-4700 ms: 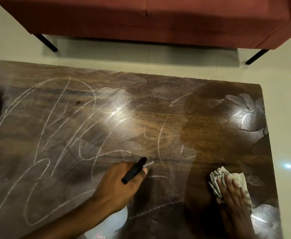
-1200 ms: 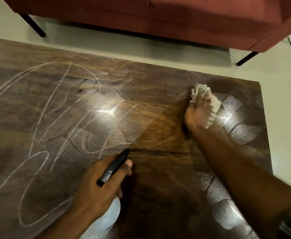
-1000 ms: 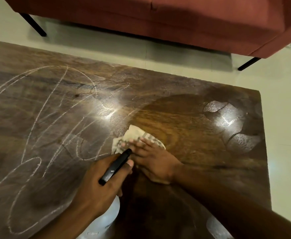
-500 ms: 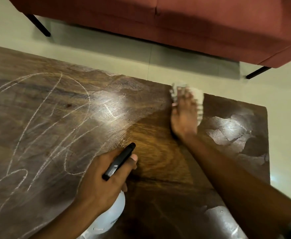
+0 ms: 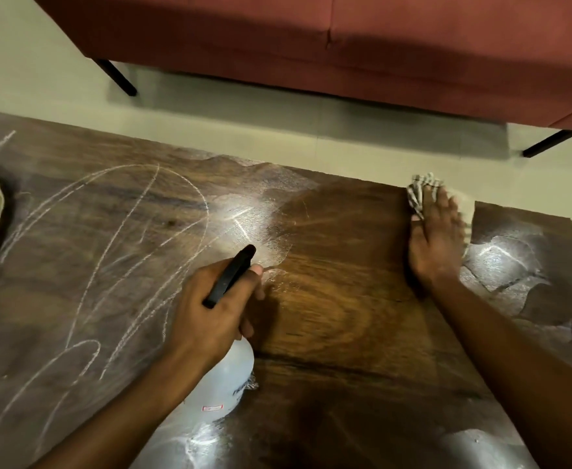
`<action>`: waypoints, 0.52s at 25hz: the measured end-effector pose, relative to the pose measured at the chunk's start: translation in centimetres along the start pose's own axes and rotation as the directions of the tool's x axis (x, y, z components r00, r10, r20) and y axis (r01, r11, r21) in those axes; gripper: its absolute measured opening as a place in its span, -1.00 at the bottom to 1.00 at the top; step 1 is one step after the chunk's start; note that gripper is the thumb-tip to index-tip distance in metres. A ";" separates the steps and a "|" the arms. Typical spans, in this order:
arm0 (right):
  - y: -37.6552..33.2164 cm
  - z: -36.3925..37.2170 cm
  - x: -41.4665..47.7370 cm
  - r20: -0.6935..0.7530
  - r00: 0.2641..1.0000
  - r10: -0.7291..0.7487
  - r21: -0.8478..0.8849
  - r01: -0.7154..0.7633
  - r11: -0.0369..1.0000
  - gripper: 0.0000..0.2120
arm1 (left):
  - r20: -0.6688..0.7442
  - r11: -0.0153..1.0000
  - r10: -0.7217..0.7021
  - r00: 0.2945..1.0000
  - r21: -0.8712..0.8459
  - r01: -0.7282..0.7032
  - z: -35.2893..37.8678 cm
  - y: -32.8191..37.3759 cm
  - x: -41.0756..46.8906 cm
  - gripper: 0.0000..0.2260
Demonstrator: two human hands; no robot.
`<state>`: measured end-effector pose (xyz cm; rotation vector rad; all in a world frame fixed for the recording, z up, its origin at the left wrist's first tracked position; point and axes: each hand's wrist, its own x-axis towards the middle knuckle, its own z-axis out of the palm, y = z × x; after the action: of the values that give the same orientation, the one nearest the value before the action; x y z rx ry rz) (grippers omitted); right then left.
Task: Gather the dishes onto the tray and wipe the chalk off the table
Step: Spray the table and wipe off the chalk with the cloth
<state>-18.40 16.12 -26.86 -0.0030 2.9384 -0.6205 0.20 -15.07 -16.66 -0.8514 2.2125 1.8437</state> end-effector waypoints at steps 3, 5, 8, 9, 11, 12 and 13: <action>-0.2 0.8 -0.2 -0.024 0.999 0.029 -0.001 -0.029 1.000 -0.34 | -0.089 1.000 0.000 0.996 0.004 0.001 -1.5 0.0 1.8 -0.66; -0.2 1.0 -0.2 -0.029 0.999 0.029 -0.022 -0.030 0.999 -0.33 | -0.112 1.000 0.000 0.994 0.015 0.002 -2.5 -0.2 2.1 -0.64; -0.3 1.2 0.0 -0.029 0.999 0.039 -0.022 -0.039 0.999 -0.32 | -0.083 0.999 0.011 0.996 0.054 -0.007 -4.0 -0.5 1.5 -0.58; -0.7 1.3 0.1 -0.038 0.997 0.069 -0.004 -0.070 0.998 -0.31 | -0.069 0.998 0.022 0.997 0.066 -0.017 -4.3 -0.6 1.0 -0.58; -2.6 1.9 0.8 -0.059 0.985 0.164 0.060 -0.161 0.985 -0.29 | -0.061 0.997 0.035 0.998 0.076 -0.030 -4.8 -0.8 0.1 -0.63; -4.2 2.3 1.0 -0.054 0.981 0.187 0.077 -0.182 0.980 -0.29 | -0.060 0.997 0.035 0.998 0.066 -0.031 -4.9 -1.0 -0.3 -0.65; -6.2 3.1 1.0 -0.047 0.987 0.155 0.077 -0.151 0.985 -0.32 | -0.057 0.998 0.033 0.998 0.049 -0.030 -5.1 -1.3 -0.8 -0.65</action>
<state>-19.15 9.15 -27.32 0.2486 2.9273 -0.7135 2.73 -19.70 -16.25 -0.8776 2.3076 1.7937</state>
